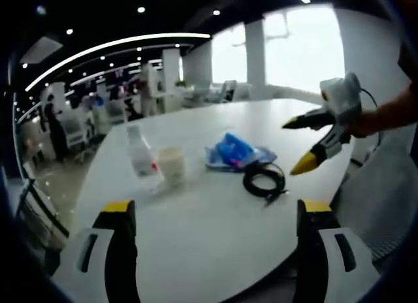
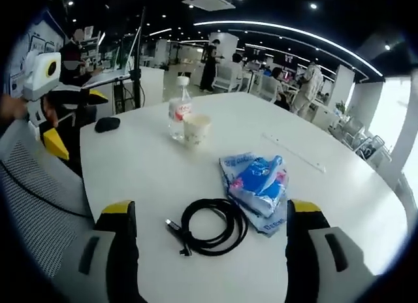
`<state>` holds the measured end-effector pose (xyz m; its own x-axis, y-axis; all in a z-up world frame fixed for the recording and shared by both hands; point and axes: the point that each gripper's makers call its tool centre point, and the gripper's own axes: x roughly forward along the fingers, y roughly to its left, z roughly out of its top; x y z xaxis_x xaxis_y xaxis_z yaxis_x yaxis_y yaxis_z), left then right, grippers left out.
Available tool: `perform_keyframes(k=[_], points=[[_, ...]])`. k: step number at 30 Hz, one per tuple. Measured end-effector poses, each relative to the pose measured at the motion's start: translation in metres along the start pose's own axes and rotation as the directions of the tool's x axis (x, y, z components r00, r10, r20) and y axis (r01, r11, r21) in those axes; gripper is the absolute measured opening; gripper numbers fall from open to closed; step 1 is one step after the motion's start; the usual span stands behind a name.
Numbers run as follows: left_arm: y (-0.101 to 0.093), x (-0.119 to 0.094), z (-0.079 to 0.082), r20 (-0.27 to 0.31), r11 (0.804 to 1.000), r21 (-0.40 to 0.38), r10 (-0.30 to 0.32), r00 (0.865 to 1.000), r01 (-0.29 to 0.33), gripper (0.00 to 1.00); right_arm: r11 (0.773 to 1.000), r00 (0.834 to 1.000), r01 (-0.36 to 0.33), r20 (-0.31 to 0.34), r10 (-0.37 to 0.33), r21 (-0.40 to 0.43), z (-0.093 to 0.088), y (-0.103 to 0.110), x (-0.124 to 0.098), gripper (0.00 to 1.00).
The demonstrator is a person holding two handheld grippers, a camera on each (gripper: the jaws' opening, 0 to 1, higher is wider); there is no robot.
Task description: Arrange the tabletop items into an orderly group along one side of the table until the central work area is clear of visible clutter.
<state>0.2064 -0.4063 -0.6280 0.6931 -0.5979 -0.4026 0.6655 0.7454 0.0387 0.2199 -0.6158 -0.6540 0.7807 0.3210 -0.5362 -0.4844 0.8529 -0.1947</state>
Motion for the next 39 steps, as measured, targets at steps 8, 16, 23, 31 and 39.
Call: perform_keyframes(k=[8, 16, 23, 31, 39], points=[[-0.003, 0.001, -0.001, -0.004, 1.000, -0.006, -0.015, 1.000, 0.015, 0.98, 0.998, 0.999, 0.044, -0.008, -0.044, 0.046, -0.015, -0.013, -0.019, 0.95], [-0.004, 0.001, -0.002, -0.011, 1.000, -0.003, -0.021, 1.000, 0.021, 0.97, 0.997, 0.997, 0.068, -0.032, -0.067, 0.042, -0.032, -0.026, -0.039, 0.97], [-0.005, 0.001, -0.003, -0.015, 1.000, 0.000, -0.024, 1.000, 0.024, 0.97, 0.993, 0.994, 0.102, -0.047, -0.100, 0.055, -0.042, -0.034, -0.061, 0.98], [-0.006, 0.001, -0.003, -0.012, 1.000, -0.003, -0.027, 1.000, 0.026, 0.97, 0.990, 0.991, 0.120, -0.067, -0.115, 0.074, -0.056, -0.032, -0.070, 0.98], [-0.004, 0.001, -0.004, -0.015, 1.000, -0.005, -0.021, 1.000, 0.021, 0.97, 0.990, 0.989, 0.132, -0.074, -0.128, 0.055, -0.056, -0.035, -0.069, 0.96]])
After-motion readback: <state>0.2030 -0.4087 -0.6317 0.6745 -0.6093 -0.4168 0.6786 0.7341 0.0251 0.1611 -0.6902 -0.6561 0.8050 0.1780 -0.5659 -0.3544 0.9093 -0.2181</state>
